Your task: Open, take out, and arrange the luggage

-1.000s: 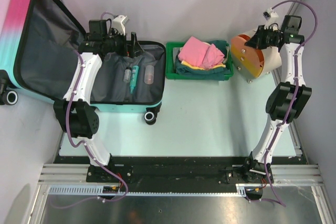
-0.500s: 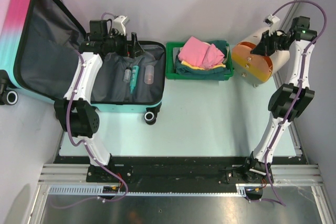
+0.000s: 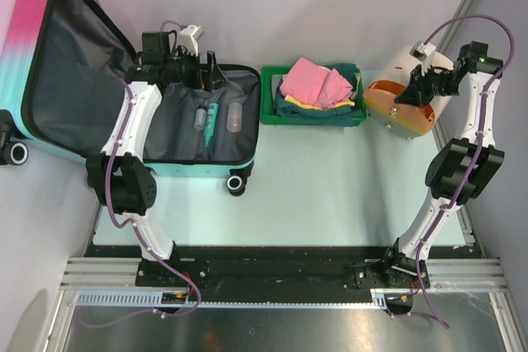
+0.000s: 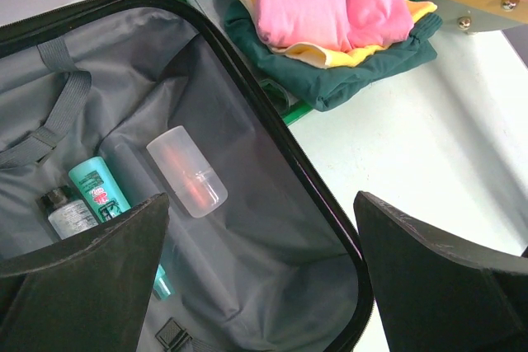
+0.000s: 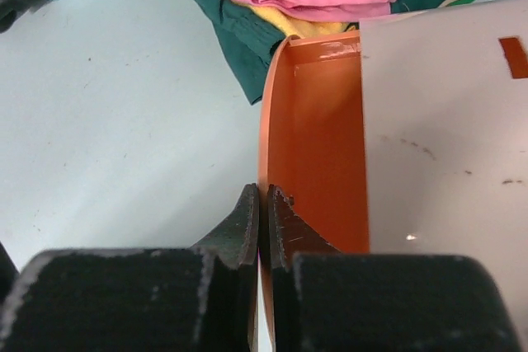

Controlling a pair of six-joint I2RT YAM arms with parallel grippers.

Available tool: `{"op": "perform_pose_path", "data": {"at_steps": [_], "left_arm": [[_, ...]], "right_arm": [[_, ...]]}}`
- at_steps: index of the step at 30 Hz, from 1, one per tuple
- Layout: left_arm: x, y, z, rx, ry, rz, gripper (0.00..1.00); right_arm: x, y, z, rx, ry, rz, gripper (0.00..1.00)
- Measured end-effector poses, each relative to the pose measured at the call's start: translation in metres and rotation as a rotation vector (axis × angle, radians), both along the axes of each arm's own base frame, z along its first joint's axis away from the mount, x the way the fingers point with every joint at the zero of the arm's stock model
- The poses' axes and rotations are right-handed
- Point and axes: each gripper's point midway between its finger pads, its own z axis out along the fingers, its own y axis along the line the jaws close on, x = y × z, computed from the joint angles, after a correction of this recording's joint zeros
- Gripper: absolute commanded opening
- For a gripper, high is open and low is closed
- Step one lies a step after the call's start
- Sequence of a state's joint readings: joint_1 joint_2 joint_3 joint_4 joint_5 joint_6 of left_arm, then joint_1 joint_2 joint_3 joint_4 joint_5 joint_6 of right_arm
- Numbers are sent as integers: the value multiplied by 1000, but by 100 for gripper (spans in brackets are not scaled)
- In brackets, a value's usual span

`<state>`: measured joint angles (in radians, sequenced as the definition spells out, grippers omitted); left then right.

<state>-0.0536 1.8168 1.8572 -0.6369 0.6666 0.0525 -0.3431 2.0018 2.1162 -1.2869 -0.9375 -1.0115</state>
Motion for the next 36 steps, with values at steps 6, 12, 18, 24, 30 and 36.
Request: {"op": "perform_pose_path", "data": {"at_steps": [6, 12, 18, 24, 30, 36], "left_arm": [[0, 0, 0, -2, 1, -2, 98], [-1, -2, 1, -7, 2, -9, 98], [-2, -2, 1, -10, 2, -12, 98], [-2, -3, 1, -11, 3, -13, 98], [-2, -3, 1, -11, 3, -13, 98], [-2, -3, 1, -15, 6, -11, 98]], "right_arm": [[-6, -10, 5, 18, -4, -20, 0], [-11, -21, 11, 45, -4, -53, 0], [-18, -18, 16, 100, 23, -68, 0], [-24, -5, 18, 211, 83, -74, 0], [-26, -3, 16, 208, 100, -78, 0], [-28, -7, 19, 185, 130, -140, 44]]}}
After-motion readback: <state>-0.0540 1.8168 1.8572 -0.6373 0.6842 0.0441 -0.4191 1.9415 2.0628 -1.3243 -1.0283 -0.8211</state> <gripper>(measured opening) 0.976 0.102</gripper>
